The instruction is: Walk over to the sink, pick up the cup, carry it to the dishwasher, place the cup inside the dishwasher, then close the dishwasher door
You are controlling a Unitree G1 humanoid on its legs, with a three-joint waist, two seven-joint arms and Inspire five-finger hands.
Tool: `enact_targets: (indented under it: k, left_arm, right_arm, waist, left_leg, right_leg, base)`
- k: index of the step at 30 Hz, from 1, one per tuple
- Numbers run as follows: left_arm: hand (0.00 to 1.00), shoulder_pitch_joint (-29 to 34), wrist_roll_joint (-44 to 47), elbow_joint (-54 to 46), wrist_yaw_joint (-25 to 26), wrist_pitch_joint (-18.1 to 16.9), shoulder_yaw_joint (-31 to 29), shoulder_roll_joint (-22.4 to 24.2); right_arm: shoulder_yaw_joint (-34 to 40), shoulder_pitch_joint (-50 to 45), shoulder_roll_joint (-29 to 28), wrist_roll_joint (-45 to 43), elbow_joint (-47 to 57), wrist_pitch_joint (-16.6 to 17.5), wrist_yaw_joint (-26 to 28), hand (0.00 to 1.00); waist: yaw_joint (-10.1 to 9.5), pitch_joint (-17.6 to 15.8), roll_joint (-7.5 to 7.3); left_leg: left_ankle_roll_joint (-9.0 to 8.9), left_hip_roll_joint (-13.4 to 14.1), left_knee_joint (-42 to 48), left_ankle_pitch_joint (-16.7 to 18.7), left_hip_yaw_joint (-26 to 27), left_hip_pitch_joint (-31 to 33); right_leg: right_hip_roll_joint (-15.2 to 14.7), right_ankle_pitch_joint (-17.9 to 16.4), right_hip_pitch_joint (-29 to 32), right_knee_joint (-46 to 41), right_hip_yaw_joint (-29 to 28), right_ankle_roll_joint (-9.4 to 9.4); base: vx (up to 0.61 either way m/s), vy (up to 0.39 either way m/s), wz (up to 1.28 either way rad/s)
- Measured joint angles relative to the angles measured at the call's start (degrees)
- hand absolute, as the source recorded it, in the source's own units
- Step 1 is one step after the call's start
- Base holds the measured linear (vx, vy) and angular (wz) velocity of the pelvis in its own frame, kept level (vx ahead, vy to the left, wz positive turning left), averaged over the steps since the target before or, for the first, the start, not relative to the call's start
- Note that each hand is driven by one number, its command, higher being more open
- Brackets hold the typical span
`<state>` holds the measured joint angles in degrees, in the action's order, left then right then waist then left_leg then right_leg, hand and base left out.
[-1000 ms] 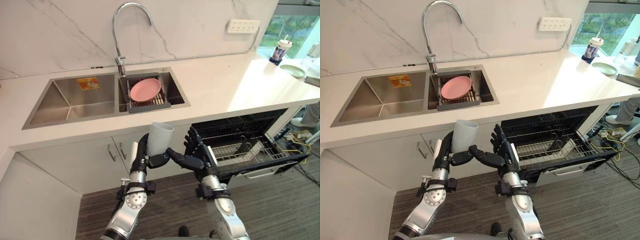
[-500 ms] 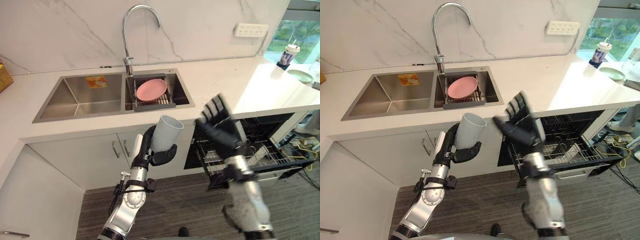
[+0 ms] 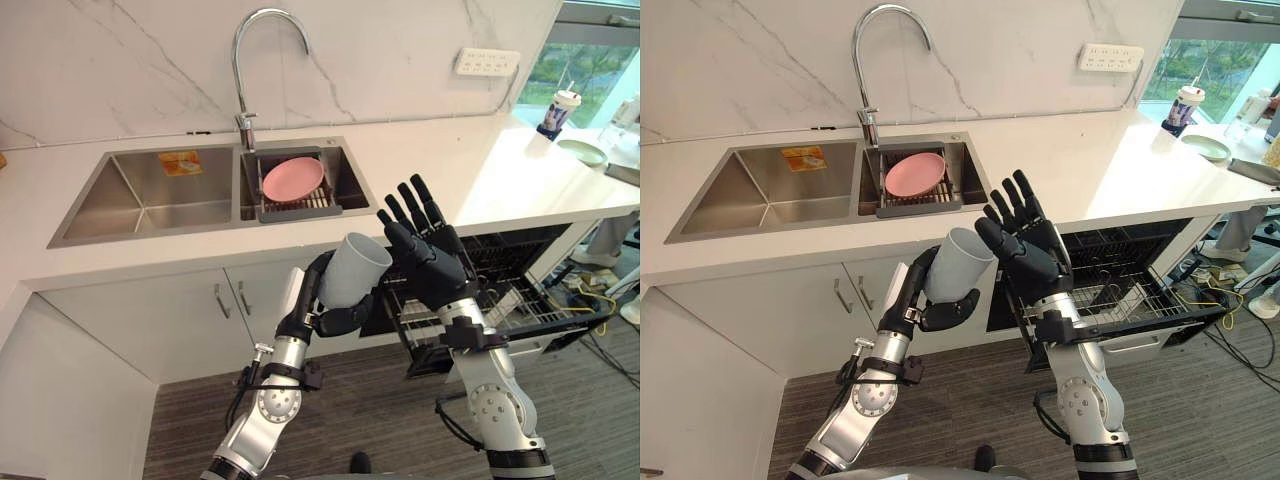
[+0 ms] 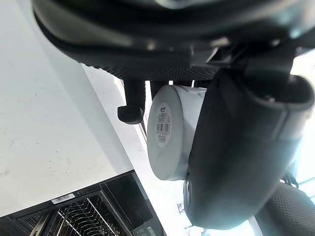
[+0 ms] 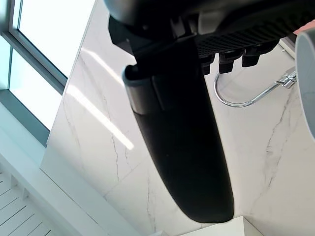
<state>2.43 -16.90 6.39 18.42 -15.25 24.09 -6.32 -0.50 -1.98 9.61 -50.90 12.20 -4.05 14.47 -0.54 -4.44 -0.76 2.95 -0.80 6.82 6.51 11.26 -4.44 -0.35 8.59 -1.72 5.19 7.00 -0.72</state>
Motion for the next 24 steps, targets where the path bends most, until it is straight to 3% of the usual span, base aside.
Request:
enact_targets:
  k: [9, 13, 24]
  left_arm:
    - [0.00, 0.0, 0.0, -0.1, 0.0, 0.4, -0.1, -0.5]
    - [0.00, 0.0, 0.0, -5.1, 0.2, 0.6, -0.3, -0.5]
    - [0.00, 0.0, 0.0, -7.3, 0.3, 0.0, -1.4, -0.5]
  right_arm:
    - [-0.3, -0.4, 0.3, 8.6, -0.2, -0.3, 0.6, 1.00]
    - [-0.8, -1.1, 0.9, 11.4, -2.0, -0.4, 0.6, 1.00]
    - [-1.4, -1.2, 1.0, 12.8, -2.6, -2.9, 1.5, 1.00]
  waist:
    - [0.00, 0.0, -0.02]
    - [0.00, -0.1, -0.13]
    - [0.01, -0.1, -0.12]
  left_leg:
    - [0.18, -0.1, 0.4, 0.3, -0.2, 0.0]
    - [0.18, -0.1, 0.4, 0.3, -0.3, 0.0]
    - [0.19, -0.2, 0.3, 0.2, -0.7, -0.1]
  right_leg:
    - [-0.1, 0.0, -0.3, -0.2, 0.2, 0.07]
    - [-0.1, -0.1, -0.4, -0.2, 0.3, 0.07]
    - [-0.3, -0.1, -0.6, 0.0, 0.7, 0.16]
  base:
    - [0.00, 0.016, 0.01]
    - [0.00, 0.000, 0.00]
    - [0.00, 0.000, 0.01]
